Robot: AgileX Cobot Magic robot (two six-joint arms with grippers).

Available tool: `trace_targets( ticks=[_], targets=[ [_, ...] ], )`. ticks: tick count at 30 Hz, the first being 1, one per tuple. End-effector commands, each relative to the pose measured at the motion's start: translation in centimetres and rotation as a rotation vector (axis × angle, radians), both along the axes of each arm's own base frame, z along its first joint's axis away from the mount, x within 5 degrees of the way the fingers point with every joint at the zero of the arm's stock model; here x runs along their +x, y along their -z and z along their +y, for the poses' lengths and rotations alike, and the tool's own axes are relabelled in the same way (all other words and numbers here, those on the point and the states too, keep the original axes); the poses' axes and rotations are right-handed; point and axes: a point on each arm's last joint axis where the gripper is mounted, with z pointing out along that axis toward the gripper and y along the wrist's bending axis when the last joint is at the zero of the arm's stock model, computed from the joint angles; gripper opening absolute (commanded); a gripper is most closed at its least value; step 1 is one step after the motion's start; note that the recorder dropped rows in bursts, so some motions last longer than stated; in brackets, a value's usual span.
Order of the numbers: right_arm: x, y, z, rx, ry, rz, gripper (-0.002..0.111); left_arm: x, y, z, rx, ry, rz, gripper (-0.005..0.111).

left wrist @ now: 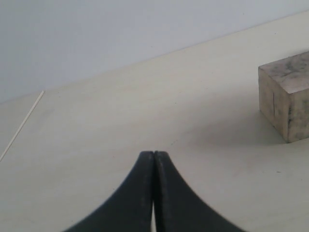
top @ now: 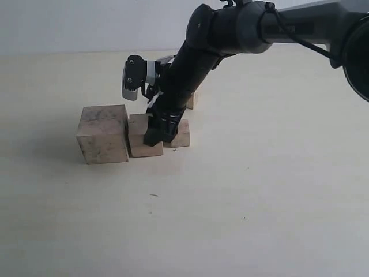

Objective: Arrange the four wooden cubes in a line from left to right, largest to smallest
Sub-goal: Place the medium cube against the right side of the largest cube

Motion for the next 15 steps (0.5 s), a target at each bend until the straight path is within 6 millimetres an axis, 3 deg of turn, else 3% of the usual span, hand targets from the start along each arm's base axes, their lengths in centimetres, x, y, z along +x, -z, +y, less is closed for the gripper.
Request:
trace_targets(
  ticks=[1,15],
  targets=[
    [-0.09,1.00,-0.02,-0.016,0.003,0.018,0.000,0.00,-0.13,-0.04,-0.004,0.006,-0.018,0.000],
    [-1.07,0.93,0.87,-0.002,-0.021,0.041,0.000,0.00,-0.13,-0.04,-0.004,0.006,-0.018,0.000]
  ],
)
